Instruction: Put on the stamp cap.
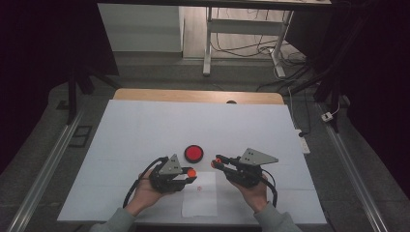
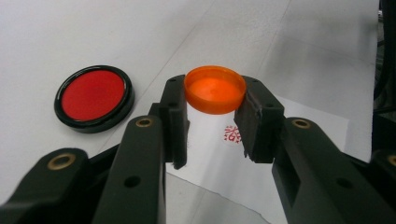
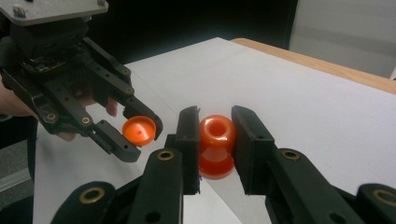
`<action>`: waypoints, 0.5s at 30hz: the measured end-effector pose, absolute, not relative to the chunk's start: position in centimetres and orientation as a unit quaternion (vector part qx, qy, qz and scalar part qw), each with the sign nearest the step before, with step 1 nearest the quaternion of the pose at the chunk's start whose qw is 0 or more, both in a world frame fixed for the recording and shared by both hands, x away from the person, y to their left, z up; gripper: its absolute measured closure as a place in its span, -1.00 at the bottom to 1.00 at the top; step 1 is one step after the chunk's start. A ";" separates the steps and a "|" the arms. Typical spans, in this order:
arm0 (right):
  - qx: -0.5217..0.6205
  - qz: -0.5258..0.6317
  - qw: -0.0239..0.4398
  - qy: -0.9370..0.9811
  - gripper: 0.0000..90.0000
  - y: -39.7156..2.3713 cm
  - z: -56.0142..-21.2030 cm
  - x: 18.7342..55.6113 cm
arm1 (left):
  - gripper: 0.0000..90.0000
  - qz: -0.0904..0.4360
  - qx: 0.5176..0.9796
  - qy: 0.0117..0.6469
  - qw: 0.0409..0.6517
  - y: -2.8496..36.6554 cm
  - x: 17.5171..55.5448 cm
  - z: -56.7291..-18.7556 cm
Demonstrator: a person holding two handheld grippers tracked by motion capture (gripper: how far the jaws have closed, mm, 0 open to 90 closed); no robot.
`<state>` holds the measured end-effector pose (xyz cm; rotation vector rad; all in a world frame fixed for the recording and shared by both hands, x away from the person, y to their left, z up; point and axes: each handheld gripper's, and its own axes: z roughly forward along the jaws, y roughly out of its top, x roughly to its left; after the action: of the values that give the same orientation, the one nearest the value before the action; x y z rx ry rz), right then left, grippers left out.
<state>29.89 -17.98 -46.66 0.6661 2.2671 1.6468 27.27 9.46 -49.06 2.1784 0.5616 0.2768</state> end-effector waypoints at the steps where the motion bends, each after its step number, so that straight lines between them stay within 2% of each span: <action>1: 0.229 0.567 0.130 0.781 0.60 -18.0 -46.7 29.9 | 0.44 0.110 0.871 0.224 0.423 9.4 27.3 -49.1; 15: 0.227 0.565 0.127 0.783 0.60 -17.9 -46.8 29.9 | 0.44 0.100 0.876 0.211 0.422 7.7 27.1 -49.5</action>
<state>29.86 -17.88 -46.77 0.6618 2.2784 1.6456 27.13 7.73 -49.53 2.1949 0.5274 0.2500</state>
